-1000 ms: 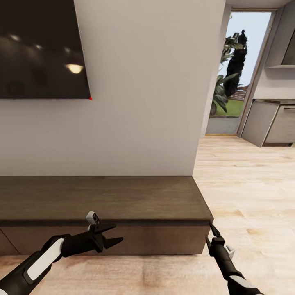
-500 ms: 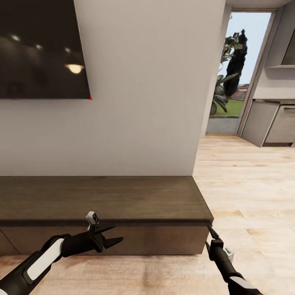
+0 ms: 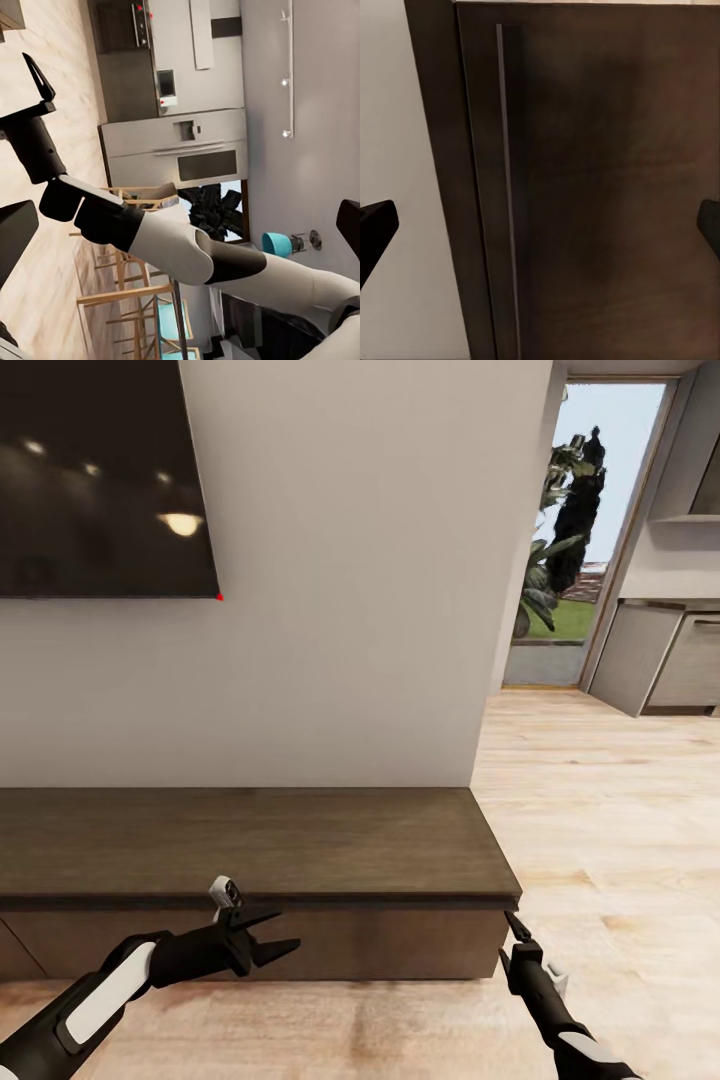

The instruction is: Place each of the two pumpkins and all three candles from the living room inside a cabinet in the living room (use any cabinet), then make sure every cabinet is closed, and position the cauldron so it is next to a table in the living room.

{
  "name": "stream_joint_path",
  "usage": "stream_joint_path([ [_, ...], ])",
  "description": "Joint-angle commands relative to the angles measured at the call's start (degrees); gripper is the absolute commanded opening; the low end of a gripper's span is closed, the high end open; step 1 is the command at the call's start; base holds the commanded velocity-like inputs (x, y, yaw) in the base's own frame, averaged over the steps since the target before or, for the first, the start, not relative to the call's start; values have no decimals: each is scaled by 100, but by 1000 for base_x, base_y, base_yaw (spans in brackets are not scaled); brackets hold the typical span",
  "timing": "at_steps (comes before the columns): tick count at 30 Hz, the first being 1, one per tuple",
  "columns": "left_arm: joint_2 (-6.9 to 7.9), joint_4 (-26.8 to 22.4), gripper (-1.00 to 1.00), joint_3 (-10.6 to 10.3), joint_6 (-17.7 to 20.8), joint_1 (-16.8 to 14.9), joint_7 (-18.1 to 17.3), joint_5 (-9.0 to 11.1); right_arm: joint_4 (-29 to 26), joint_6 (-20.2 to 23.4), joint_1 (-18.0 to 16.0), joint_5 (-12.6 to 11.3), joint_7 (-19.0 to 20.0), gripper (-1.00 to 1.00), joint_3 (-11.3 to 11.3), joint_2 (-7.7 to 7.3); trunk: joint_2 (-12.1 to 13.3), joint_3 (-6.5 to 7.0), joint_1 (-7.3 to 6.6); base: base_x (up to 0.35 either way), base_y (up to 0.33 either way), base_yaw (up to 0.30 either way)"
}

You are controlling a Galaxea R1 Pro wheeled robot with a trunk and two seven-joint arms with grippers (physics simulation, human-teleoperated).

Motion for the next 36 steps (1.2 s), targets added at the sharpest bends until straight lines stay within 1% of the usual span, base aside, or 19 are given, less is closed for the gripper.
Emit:
stream_joint_path([
  [1, 6, 3, 100, -18, 23, -6, -13, 25, 4, 42, -4, -61, 24, 100, 41, 2, -2, -5, -1, 0, 46, 0],
  [8, 12, 11, 100, -10, 24, -6, -13, 25, -1, 40, -4, -61, 28, 100, 48, 8, -2, -5, -1, 5, 31, 0],
  [29, 12, 1, 100, -10, 21, -6, -16, 25, -10, 47, -5, -57, 65, 100, 48, 8, -2, -5, -1, 97, 42, 0],
  [36, 6, 0, 100, -10, 21, -6, -16, 22, -10, 48, -4, -59, 63, 100, 48, 8, -2, -5, -1, 23, 3, 0],
])
